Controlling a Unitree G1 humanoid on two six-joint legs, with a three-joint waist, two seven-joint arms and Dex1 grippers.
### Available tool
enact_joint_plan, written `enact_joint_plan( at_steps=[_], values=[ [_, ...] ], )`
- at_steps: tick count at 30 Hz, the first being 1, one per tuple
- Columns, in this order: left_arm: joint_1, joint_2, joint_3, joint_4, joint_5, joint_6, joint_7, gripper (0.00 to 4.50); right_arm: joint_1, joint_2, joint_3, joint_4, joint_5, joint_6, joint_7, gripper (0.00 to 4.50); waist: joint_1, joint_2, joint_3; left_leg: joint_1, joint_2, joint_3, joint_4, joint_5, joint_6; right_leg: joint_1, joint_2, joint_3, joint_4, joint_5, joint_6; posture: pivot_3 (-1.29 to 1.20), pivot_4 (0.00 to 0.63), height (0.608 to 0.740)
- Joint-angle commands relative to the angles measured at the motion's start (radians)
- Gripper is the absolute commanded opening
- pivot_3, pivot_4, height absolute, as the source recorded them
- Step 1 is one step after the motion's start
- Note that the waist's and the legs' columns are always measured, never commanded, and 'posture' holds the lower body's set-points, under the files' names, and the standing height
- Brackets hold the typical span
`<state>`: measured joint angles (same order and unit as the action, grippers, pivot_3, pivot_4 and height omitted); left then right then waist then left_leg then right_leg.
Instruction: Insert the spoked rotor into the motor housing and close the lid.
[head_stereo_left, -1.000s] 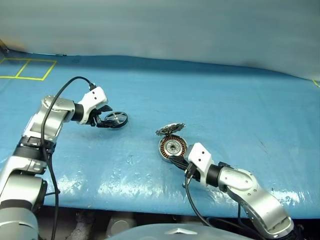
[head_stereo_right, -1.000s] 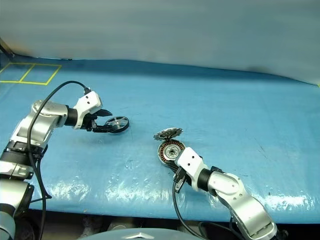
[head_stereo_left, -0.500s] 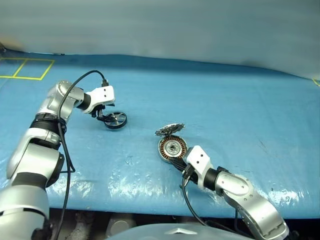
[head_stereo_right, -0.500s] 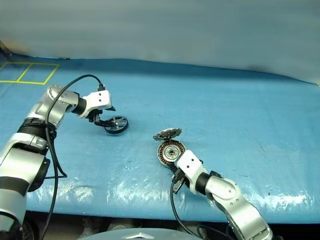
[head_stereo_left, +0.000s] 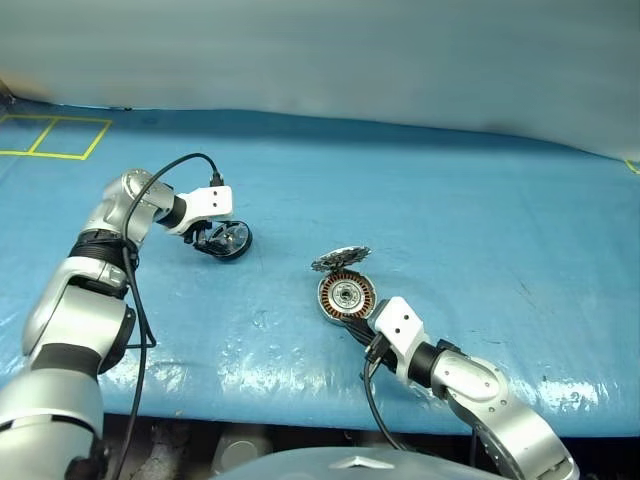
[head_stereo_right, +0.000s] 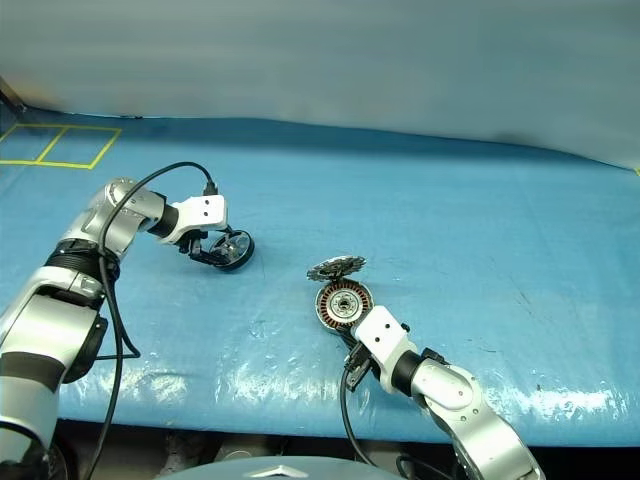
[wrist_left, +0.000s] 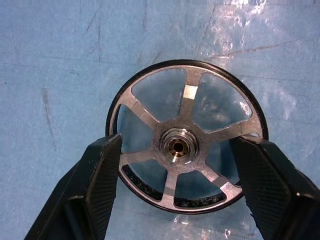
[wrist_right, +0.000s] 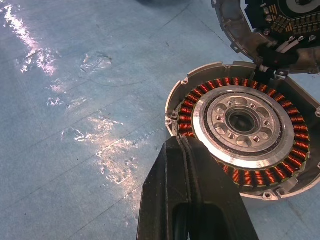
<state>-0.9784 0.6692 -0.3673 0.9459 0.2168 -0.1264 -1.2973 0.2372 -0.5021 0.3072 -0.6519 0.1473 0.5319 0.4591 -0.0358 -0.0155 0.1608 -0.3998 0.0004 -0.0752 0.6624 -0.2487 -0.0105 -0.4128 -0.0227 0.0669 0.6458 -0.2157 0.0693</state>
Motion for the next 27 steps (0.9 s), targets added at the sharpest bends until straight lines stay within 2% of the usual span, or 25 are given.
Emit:
enact_joint_plan(
  at_steps=[1, 2, 6, 13, 27],
  values=[
    [-0.016, 0.016, 0.015, -0.026, 0.011, -0.021, 0.002, 3.64, -0.009, 0.004, 0.005, 0.003, -0.016, -0.011, -0.001, 0.04, 0.000, 0.000, 0.000, 0.000, 0.000, 0.000, 0.000, 0.000, 0.000, 0.000, 0.000, 0.000, 0.000, 0.000, 0.000, 0.00, 0.150, 0.740],
    [-0.010, 0.017, 0.014, -0.025, 0.015, -0.028, 0.007, 3.64, -0.010, 0.005, 0.006, 0.005, -0.015, -0.011, 0.000, 0.04, 0.000, 0.000, 0.000, 0.000, 0.000, 0.000, 0.000, 0.000, 0.000, 0.000, 0.000, 0.000, 0.000, 0.000, 0.000, 0.00, 0.150, 0.740],
    [0.009, 0.011, 0.015, -0.018, 0.025, -0.034, 0.028, 2.43, -0.015, 0.005, 0.008, 0.009, -0.019, -0.011, 0.004, 0.00, 0.000, 0.000, 0.000, 0.000, 0.000, 0.000, 0.000, 0.000, 0.000, 0.000, 0.000, 0.000, 0.001, 0.000, 0.000, 0.00, 0.150, 0.740],
    [0.025, 0.010, 0.029, -0.038, 0.006, -0.022, 0.016, 2.43, -0.018, 0.001, 0.009, 0.012, -0.027, -0.008, 0.011, 0.00, 0.000, 0.000, 0.000, 0.000, 0.000, 0.000, 0.001, 0.000, 0.000, 0.000, 0.000, 0.000, 0.001, 0.000, 0.000, 0.00, 0.150, 0.740],
    [0.068, -0.030, 0.000, -0.007, 0.051, -0.083, 0.110, 2.43, -0.013, 0.005, 0.019, 0.019, -0.045, -0.006, 0.001, 0.00, 0.001, 0.000, -0.001, 0.005, 0.000, 0.000, 0.001, 0.000, 0.000, 0.003, 0.000, 0.001, 0.003, 0.000, 0.000, 0.00, 0.150, 0.740]
  ],
)
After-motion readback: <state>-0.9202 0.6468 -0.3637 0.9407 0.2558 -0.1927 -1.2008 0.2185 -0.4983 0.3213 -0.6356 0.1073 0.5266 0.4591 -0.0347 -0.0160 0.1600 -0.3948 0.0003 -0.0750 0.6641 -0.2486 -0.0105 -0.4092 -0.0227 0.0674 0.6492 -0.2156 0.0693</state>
